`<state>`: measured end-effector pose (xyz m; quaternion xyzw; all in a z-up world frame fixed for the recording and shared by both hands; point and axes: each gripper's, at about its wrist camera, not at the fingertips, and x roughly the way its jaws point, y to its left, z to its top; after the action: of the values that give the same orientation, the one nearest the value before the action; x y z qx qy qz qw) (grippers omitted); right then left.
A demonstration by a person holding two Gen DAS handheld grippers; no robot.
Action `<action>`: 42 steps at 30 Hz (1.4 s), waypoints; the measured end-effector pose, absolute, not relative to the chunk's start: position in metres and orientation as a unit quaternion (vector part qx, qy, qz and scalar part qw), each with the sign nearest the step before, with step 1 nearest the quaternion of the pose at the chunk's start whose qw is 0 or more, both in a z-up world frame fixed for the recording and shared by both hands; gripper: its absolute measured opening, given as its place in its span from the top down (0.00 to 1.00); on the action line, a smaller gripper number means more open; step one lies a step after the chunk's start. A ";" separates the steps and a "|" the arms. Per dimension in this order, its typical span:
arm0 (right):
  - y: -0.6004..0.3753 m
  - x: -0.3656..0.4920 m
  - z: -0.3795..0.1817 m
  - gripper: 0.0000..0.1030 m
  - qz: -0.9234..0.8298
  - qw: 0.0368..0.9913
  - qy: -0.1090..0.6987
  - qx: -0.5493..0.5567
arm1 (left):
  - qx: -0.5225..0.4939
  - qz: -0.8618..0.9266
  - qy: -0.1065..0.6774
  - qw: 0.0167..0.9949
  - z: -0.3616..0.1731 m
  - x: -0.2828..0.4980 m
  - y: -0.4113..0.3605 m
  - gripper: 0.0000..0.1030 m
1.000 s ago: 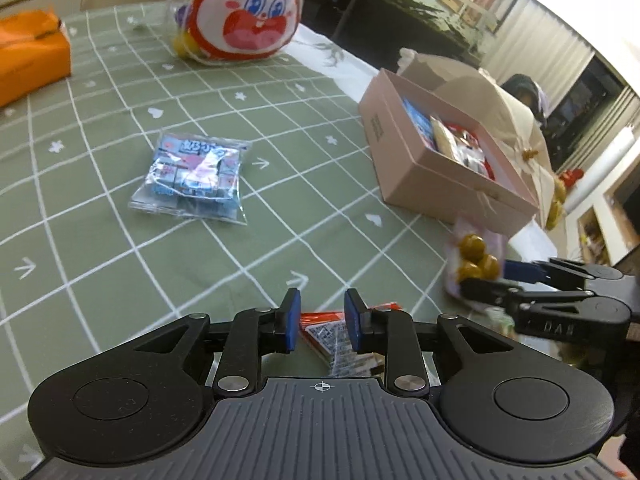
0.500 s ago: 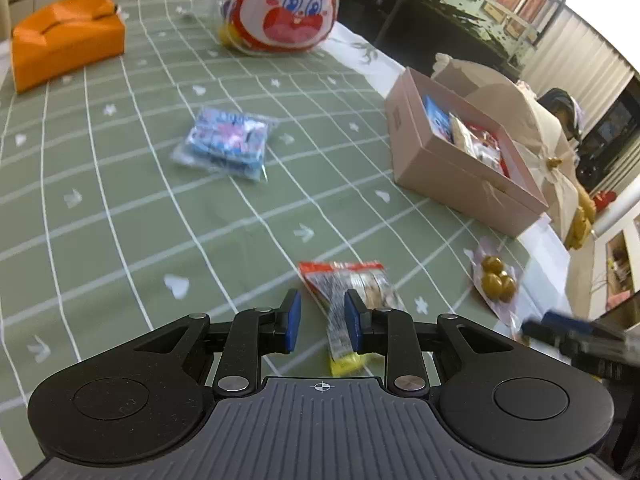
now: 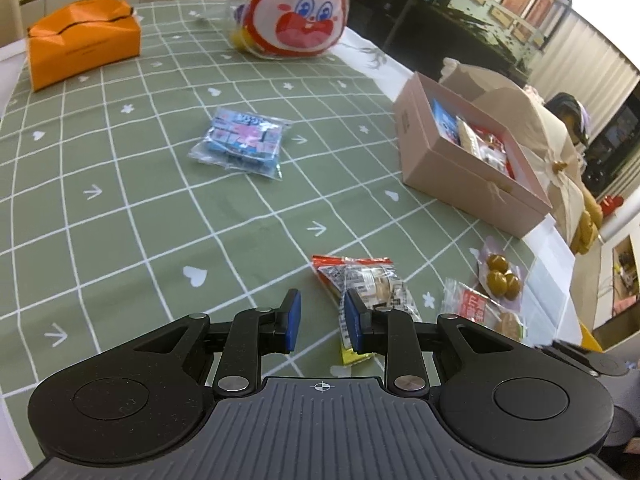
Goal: Organize snacks
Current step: 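Grasp the clear bread-roll packet with the right tool while the left tool opens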
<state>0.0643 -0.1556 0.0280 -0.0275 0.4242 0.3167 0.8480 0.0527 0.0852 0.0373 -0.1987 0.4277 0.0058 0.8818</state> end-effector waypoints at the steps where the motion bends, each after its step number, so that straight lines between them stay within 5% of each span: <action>1: -0.150 0.064 0.028 0.27 0.318 0.848 0.422 -0.044 | -0.202 0.002 0.427 0.881 0.038 0.053 0.085 0.73; 16: -0.171 0.043 0.020 0.25 0.247 0.885 0.383 -0.097 | -0.062 -0.006 0.431 0.900 0.042 0.073 0.027 0.71; 36: -0.060 0.094 0.026 0.24 0.305 0.859 0.406 -0.065 | -0.173 0.078 0.365 0.912 0.053 0.040 0.112 0.71; 39: -0.060 0.089 0.028 0.43 0.316 0.860 0.392 -0.088 | -0.175 0.073 0.372 0.909 0.051 0.041 0.114 0.71; 42: -0.077 0.084 0.038 0.43 0.314 0.867 0.376 -0.095 | -0.159 0.054 0.382 0.909 0.049 0.048 0.103 0.71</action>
<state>0.0841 -0.0775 0.0377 -0.0954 0.3758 0.3139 0.8667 0.0477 0.1034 0.0491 -0.1589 0.3818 0.0536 0.9089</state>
